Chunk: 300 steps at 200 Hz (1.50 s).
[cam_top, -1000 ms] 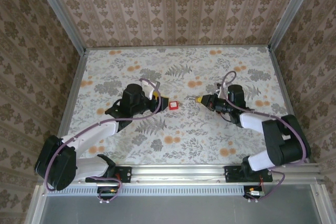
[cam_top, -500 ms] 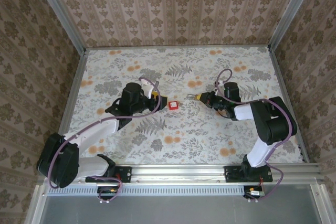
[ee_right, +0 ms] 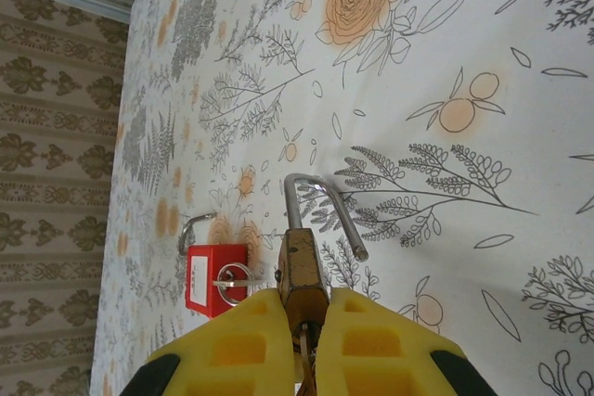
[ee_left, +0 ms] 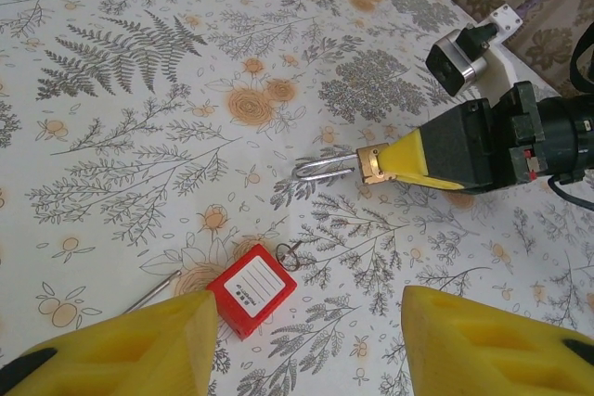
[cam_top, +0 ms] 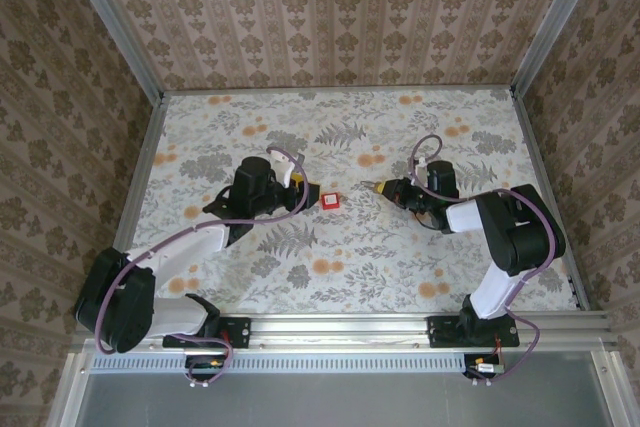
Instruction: Unlock with the key
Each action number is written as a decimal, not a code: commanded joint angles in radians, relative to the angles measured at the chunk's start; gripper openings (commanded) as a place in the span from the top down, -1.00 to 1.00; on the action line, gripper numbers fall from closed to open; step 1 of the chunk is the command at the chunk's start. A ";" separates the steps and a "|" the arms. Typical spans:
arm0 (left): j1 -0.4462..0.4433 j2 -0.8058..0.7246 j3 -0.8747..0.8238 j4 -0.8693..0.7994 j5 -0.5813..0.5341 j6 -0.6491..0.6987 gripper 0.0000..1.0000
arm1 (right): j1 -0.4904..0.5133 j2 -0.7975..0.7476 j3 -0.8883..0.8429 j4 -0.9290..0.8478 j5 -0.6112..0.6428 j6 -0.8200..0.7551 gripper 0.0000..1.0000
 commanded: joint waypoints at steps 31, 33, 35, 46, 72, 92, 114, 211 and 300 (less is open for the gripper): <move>0.010 -0.003 0.003 0.034 0.019 0.018 -0.07 | 0.038 -0.008 -0.053 0.021 0.026 -0.051 1.00; 0.010 -0.004 0.001 0.034 0.019 0.018 -0.07 | 0.040 -0.007 -0.053 0.020 0.027 -0.052 1.00; 0.010 -0.003 0.002 0.033 0.020 0.018 -0.07 | 0.041 -0.007 -0.054 0.020 0.027 -0.053 1.00; 0.010 -0.005 0.001 0.032 0.019 0.018 -0.07 | 0.042 -0.001 -0.067 0.033 0.030 -0.049 1.00; 0.010 -0.018 -0.003 0.030 0.022 0.014 -0.06 | 0.043 0.024 -0.086 0.088 0.018 -0.019 1.00; 0.010 -0.031 -0.008 0.024 0.021 0.011 -0.06 | 0.043 0.039 -0.085 0.107 0.005 0.000 1.00; 0.010 -0.041 -0.015 0.022 0.018 0.009 -0.06 | 0.043 0.054 -0.087 0.115 -0.010 0.016 1.00; 0.007 -0.046 -0.013 0.020 0.030 -0.009 -0.11 | 0.020 -0.012 -0.046 -0.156 0.074 0.035 0.65; -0.001 -0.061 -0.023 0.019 0.042 -0.008 -0.13 | -0.023 -0.056 -0.019 -0.346 0.129 -0.001 0.13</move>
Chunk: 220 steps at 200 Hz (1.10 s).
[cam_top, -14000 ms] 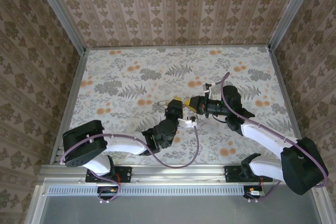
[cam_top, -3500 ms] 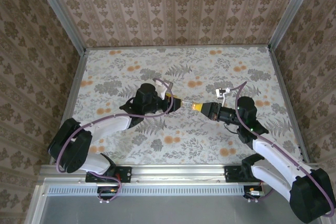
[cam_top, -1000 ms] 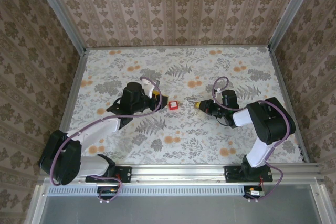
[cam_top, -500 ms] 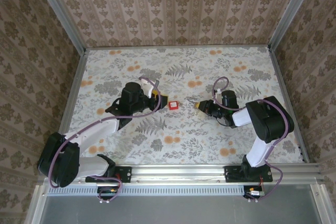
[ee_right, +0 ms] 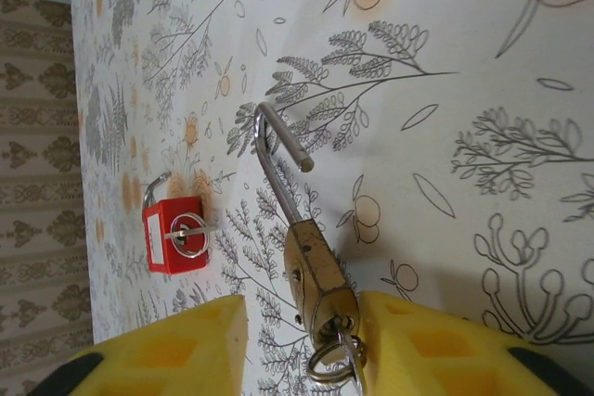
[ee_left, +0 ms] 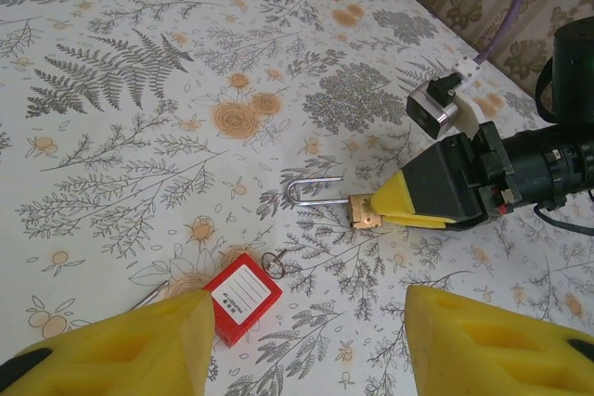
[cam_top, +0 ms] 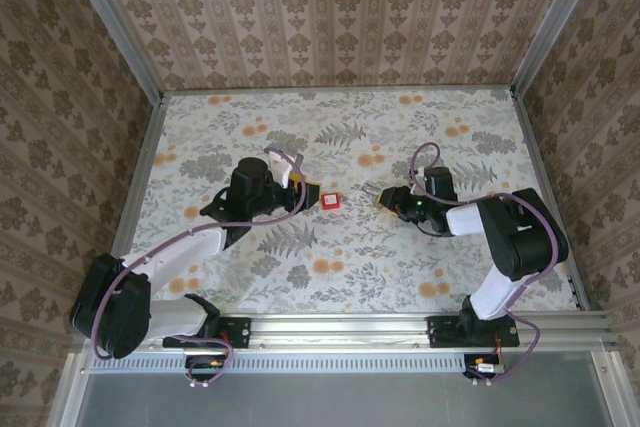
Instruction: Unlock with the key
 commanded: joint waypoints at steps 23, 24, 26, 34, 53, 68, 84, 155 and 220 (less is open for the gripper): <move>-0.002 -0.022 -0.005 0.001 0.026 -0.004 -0.12 | -0.041 -0.066 0.015 -0.274 0.148 -0.058 0.08; -0.002 -0.022 -0.004 0.001 0.026 -0.003 -0.13 | -0.042 -0.074 0.018 -0.287 0.155 -0.062 0.08; -0.002 -0.022 -0.003 0.001 0.025 -0.003 -0.13 | -0.042 -0.079 0.021 -0.299 0.164 -0.065 0.08; -0.002 -0.021 0.001 -0.003 0.023 -0.002 -0.12 | -0.043 -0.105 0.030 -0.339 0.199 -0.082 0.06; -0.004 -0.017 0.010 -0.013 0.016 0.003 -0.13 | -0.044 -0.150 0.061 -0.427 0.241 -0.125 0.03; -0.007 -0.024 0.012 -0.025 -0.005 0.013 -0.16 | -0.044 -0.192 0.075 -0.453 0.226 -0.144 0.03; -0.009 -0.048 0.012 -0.055 -0.062 0.021 -0.23 | -0.043 -0.266 0.094 -0.494 0.201 -0.168 0.01; -0.048 -0.166 0.210 -0.540 -0.703 -0.003 -1.00 | 0.079 -0.689 0.347 -0.849 0.475 -0.424 -1.00; 0.113 -0.195 -0.038 -0.147 -0.800 0.335 -0.99 | 0.131 -0.797 0.104 -0.377 0.727 -0.800 -1.00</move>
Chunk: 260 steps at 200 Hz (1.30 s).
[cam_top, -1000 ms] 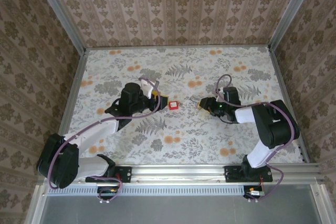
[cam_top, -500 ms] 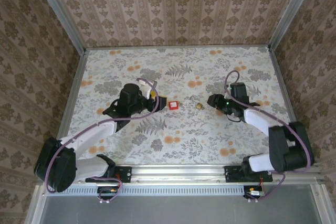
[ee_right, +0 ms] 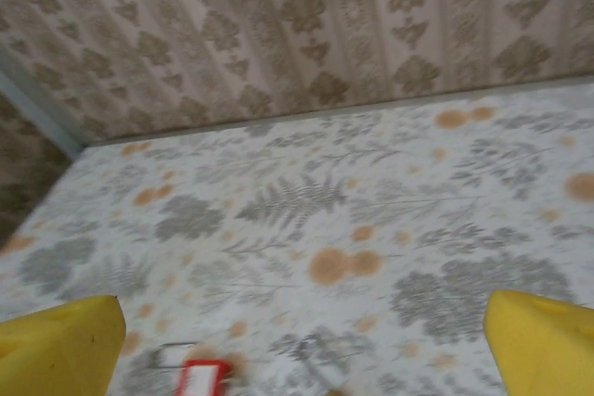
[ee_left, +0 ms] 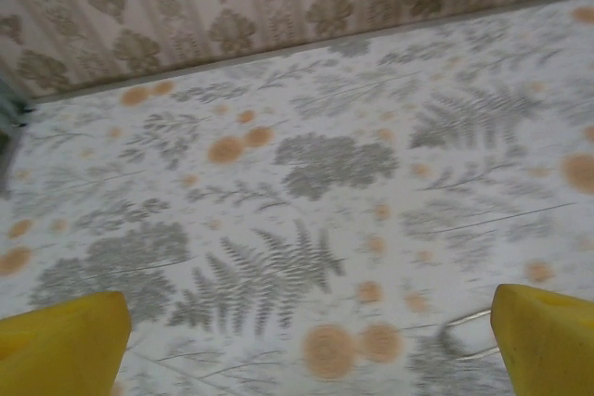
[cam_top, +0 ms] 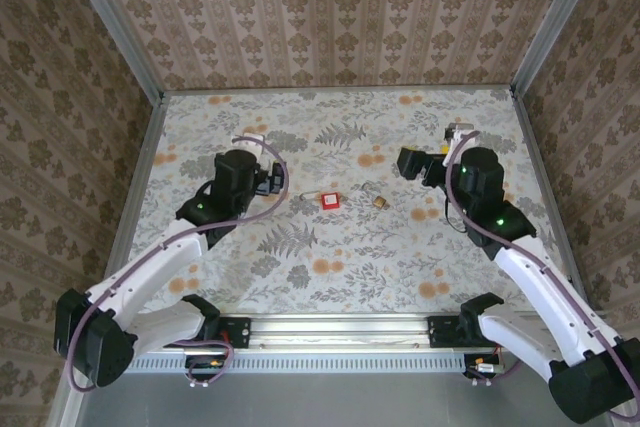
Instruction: Unlock with the key
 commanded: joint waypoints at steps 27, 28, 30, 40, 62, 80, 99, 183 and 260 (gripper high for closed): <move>0.309 -0.056 -0.373 0.560 0.111 0.189 -1.00 | -0.082 0.094 -0.223 0.445 0.041 -0.379 -1.00; 0.315 -0.053 -0.380 0.575 0.112 0.185 -1.00 | -0.085 0.098 -0.220 0.442 0.038 -0.379 -1.00; 0.327 -0.050 -0.394 0.603 0.114 0.179 -1.00 | -0.091 0.104 -0.217 0.433 0.032 -0.381 -1.00; 0.372 -0.033 -0.437 0.696 0.140 0.190 -0.99 | -0.111 0.125 -0.198 0.384 0.007 -0.396 -1.00; 0.433 0.021 -0.476 0.788 0.127 0.234 -0.99 | -0.163 0.127 -0.239 0.396 -0.009 -0.426 -1.00; 0.497 0.097 -0.505 0.916 0.222 0.190 -1.00 | -0.221 0.125 -0.304 0.452 -0.023 -0.424 -1.00; 0.530 0.240 -0.507 1.040 0.273 0.170 -1.00 | -0.243 0.164 -0.378 0.555 -0.027 -0.385 -1.00; 0.539 0.490 -0.520 1.302 0.264 0.176 -1.00 | -0.250 0.473 -0.456 0.986 -0.037 -0.325 -1.00; 0.568 0.481 -0.382 1.030 0.358 0.175 -1.00 | -0.259 0.642 -0.383 0.992 -0.026 -0.313 -1.00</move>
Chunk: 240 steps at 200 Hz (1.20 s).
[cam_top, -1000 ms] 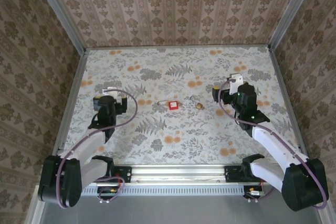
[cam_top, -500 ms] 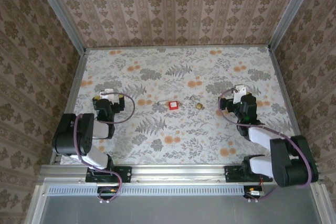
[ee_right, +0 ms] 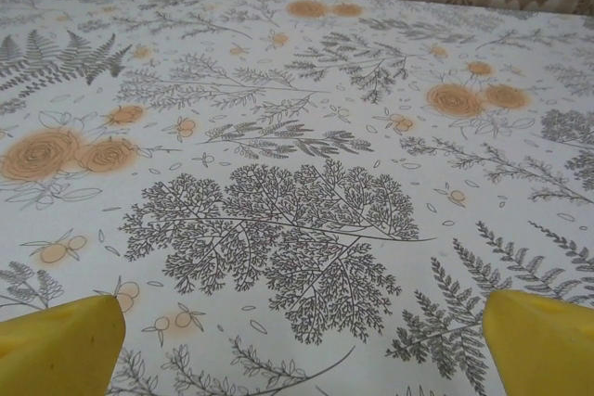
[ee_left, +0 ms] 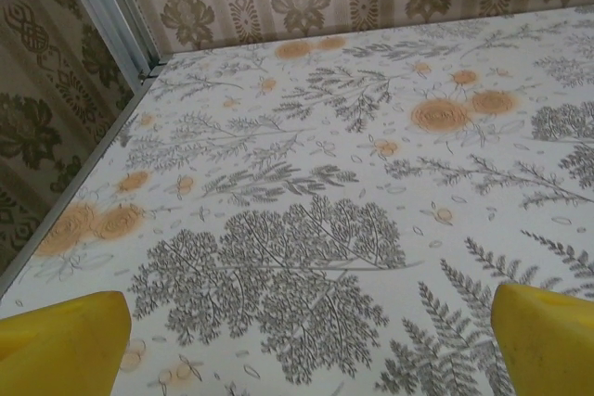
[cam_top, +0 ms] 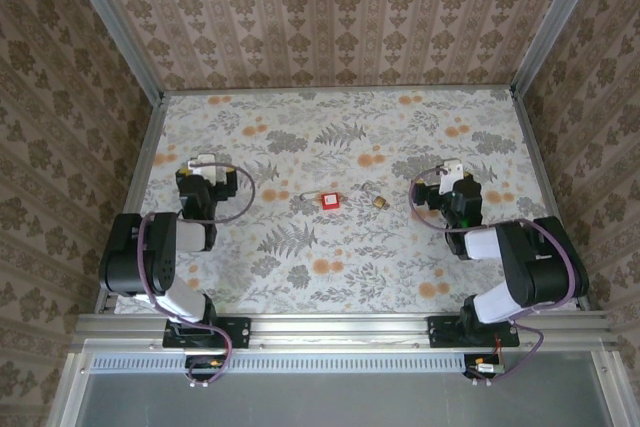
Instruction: Unlock with the key
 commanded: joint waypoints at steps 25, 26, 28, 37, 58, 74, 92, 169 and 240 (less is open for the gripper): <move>0.014 -0.013 0.013 -0.069 0.045 -0.011 -1.00 | -0.043 0.018 0.082 -0.049 -0.003 0.060 -1.00; 0.014 -0.014 0.013 -0.069 0.045 -0.010 -1.00 | -0.043 0.017 0.084 -0.051 -0.001 0.062 -1.00; 0.014 -0.014 0.013 -0.068 0.045 -0.010 -1.00 | -0.044 0.017 0.087 -0.061 0.002 0.065 -1.00; 0.015 -0.014 0.013 -0.068 0.045 -0.011 -1.00 | -0.050 0.018 0.092 -0.064 0.003 0.072 -1.00; 0.015 -0.013 0.013 -0.068 0.045 -0.011 -1.00 | -0.052 0.016 0.091 -0.069 0.001 0.074 -1.00; 0.015 -0.013 0.013 -0.068 0.045 -0.011 -1.00 | -0.052 0.016 0.092 -0.068 0.000 0.074 -1.00; 0.015 -0.014 0.013 -0.069 0.045 -0.010 -1.00 | -0.052 0.017 0.093 -0.070 0.000 0.074 -1.00; 0.016 -0.014 0.013 -0.068 0.043 -0.009 -1.00 | -0.052 0.018 0.094 -0.070 0.000 0.073 -1.00; 0.015 -0.013 0.013 -0.068 0.043 -0.009 -1.00 | -0.052 0.017 0.093 -0.070 0.001 0.073 -1.00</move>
